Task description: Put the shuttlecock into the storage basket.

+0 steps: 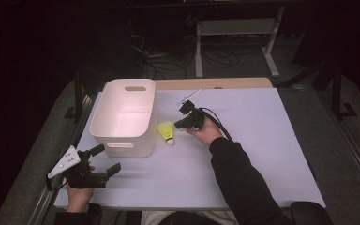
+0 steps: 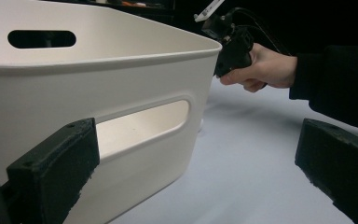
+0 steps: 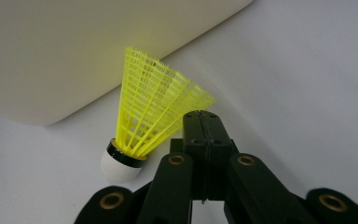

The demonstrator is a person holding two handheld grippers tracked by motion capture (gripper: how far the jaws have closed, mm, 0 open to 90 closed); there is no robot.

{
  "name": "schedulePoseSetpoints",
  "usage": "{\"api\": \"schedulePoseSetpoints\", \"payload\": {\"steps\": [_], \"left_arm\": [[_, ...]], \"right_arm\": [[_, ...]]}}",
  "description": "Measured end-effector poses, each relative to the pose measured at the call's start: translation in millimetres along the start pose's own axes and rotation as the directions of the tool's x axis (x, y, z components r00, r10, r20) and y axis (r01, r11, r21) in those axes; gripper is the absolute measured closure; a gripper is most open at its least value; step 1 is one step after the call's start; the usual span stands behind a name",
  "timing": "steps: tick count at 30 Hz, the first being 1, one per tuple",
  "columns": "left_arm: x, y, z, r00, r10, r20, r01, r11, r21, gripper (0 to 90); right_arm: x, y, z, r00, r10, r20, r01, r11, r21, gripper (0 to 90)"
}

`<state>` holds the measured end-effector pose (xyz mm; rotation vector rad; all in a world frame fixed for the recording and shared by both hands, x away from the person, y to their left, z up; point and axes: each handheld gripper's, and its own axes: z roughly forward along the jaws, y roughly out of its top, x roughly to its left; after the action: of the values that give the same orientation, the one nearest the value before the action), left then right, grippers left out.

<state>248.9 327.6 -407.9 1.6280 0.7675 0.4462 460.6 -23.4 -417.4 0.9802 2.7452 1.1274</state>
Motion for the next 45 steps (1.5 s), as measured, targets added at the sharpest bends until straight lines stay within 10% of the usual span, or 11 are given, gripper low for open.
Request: {"api": "schedulePoseSetpoints", "payload": {"steps": [37, 45], "left_arm": [[0.1, 0.1, -0.8, 1.0, 0.002, -0.002, -0.002, 1.0, 0.001, 0.0], [0.1, 0.1, -0.8, 1.0, 0.001, -0.003, -0.001, 1.0, 0.001, 0.0]], "right_arm": [[35.1, 6.5, -24.5, 0.9991, -0.016, 0.038, 0.017, 1.0, -0.024, 0.0], [39.9, 5.1, -17.5, 0.9999, 0.01, 0.01, -0.009, 1.0, -0.022, 0.0]]}}
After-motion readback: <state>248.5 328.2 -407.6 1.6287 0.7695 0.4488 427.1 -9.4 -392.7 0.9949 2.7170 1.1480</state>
